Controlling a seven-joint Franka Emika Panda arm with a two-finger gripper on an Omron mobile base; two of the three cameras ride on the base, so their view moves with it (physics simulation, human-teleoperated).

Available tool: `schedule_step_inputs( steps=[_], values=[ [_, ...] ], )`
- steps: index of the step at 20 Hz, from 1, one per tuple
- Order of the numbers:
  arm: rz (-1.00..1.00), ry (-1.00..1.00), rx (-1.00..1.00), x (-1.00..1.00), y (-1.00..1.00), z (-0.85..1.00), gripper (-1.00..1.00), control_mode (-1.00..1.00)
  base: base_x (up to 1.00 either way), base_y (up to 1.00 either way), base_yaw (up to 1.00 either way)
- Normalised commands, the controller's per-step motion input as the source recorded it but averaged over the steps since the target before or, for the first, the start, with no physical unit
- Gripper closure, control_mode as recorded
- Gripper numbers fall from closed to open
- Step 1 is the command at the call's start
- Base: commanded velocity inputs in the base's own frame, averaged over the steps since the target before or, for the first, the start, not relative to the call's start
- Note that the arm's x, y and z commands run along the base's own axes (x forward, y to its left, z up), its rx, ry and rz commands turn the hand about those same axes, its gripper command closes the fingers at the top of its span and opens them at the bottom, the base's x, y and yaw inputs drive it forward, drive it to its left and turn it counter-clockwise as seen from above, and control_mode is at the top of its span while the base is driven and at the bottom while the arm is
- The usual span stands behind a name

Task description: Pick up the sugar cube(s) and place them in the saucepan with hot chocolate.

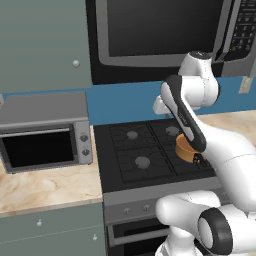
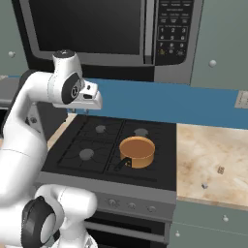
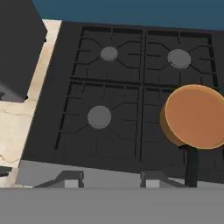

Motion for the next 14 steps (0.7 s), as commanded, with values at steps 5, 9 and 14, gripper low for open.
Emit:
schedule_step_inputs(
  steps=[5, 9, 14],
  values=[
    [-0.01, 0.00, 0.00, -0.22, -0.34, -0.12, -1.00, -1.00, 0.00, 0.00, 0.00],
    [-0.09, 0.00, 0.00, -0.48, -0.43, -0.42, -1.00, -1.00, 0.00, 0.00, 0.00],
    [-0.16, 0.00, 0.00, -0.48, -0.76, -0.27, -1.00, -1.00, 0.00, 0.00, 0.00]
  ],
)
